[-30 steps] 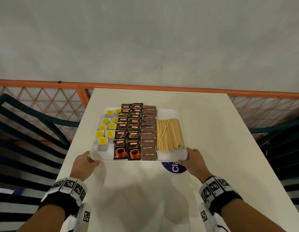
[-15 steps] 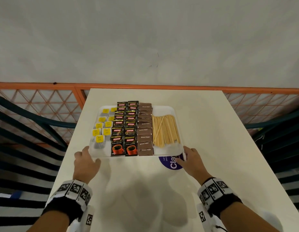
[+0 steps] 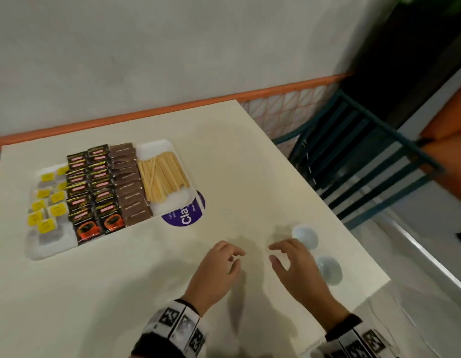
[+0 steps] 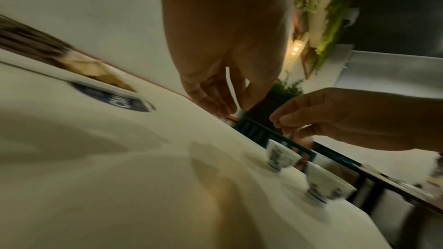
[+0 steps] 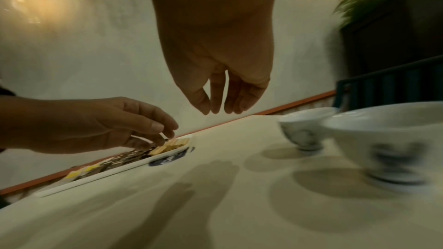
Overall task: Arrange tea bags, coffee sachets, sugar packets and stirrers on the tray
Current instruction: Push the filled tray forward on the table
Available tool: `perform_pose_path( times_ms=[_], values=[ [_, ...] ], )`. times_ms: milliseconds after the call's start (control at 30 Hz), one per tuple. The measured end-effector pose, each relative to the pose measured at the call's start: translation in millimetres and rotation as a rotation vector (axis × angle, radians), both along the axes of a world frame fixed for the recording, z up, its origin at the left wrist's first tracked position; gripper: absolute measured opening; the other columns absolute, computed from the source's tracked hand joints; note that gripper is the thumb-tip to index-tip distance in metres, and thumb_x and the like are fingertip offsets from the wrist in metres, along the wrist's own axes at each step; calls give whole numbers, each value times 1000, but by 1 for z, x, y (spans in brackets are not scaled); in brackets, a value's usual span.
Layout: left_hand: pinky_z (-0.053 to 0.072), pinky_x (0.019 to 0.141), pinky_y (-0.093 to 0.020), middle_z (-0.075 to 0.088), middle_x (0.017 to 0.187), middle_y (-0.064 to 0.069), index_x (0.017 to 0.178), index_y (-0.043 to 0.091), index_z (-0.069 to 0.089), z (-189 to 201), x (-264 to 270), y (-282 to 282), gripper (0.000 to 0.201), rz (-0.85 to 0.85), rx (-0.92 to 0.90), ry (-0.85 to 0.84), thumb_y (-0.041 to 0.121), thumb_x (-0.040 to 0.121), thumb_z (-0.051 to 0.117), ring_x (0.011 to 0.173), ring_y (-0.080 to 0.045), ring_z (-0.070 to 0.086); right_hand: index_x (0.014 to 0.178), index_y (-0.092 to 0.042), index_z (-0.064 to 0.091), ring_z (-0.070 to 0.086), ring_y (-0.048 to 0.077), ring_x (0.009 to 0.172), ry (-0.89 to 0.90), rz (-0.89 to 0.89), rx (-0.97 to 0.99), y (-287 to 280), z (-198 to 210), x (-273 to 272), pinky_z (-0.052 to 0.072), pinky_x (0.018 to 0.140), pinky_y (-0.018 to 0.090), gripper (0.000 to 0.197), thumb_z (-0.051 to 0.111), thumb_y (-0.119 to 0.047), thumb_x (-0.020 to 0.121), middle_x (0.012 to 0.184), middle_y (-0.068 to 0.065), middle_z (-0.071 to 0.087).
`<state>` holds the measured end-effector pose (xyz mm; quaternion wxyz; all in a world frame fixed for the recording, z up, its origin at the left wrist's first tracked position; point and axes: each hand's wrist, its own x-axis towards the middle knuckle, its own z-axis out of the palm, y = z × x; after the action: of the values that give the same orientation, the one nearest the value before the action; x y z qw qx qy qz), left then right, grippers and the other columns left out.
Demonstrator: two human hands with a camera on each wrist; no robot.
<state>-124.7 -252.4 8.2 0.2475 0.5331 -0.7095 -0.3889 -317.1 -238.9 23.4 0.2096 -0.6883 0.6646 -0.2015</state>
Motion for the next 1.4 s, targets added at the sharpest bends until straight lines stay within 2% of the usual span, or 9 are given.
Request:
perform_pose_path(
  times_ms=[167,300,433,633,833,967,1167,1300,1400],
  values=[
    [35,96,-19,45,125,0,127,15,51,9,-78,-12,36,-236,-51,-114,21,91,47,114,-14,47,110,-16,63,58,26,103,232,-115,74,22,-16,-69,51,90,41,45,80,-26,70,115,7,62],
    [23,110,-31,20,151,-6,144,19,26,5,-126,-29,56,-301,-80,-318,25,93,47,137,-21,25,126,-22,50,50,26,116,277,-25,177,27,-22,-103,43,97,35,65,75,-45,70,129,4,52],
    [12,115,-36,4,157,-7,147,24,14,-5,-156,-47,66,-340,-19,-443,29,93,50,144,-24,7,138,-28,35,44,15,121,204,76,233,19,-22,-122,39,99,21,72,67,-48,77,138,-3,44],
    [29,106,-28,32,144,0,147,21,20,-7,-170,-61,72,-275,62,-356,34,87,58,129,-19,36,139,-34,30,35,5,120,95,219,317,-3,-15,-149,32,98,13,73,66,-49,77,141,-11,35],
    [30,99,-15,31,140,7,145,23,24,-2,-150,-53,76,-26,113,-192,43,83,62,127,-9,35,139,-39,23,27,-3,109,99,263,317,-47,1,-169,28,92,9,80,67,-54,74,140,-16,30],
    [21,97,-10,27,143,8,146,23,22,6,-114,-61,78,195,126,-179,41,83,63,129,-7,31,140,-30,27,31,-1,108,123,370,219,-100,16,-152,27,93,13,82,66,-55,73,136,-10,36],
    [14,96,-6,28,143,6,146,20,20,15,-55,-101,76,368,72,-237,38,84,61,130,-8,29,130,-16,48,49,12,100,64,516,75,-193,29,-80,40,88,22,81,61,-62,64,121,3,54],
    [16,99,-10,29,142,0,146,17,24,13,-25,-144,76,478,44,-226,33,83,64,130,-14,30,130,-10,47,51,26,111,10,599,20,-256,26,-12,35,94,26,75,78,-39,68,125,11,52],
    [15,98,-8,30,141,-3,144,14,27,8,-9,-172,75,517,32,-196,29,82,67,130,-16,32,135,-9,40,42,28,123,-2,638,56,-300,18,36,29,101,27,75,76,-29,73,134,12,44]
  ],
)
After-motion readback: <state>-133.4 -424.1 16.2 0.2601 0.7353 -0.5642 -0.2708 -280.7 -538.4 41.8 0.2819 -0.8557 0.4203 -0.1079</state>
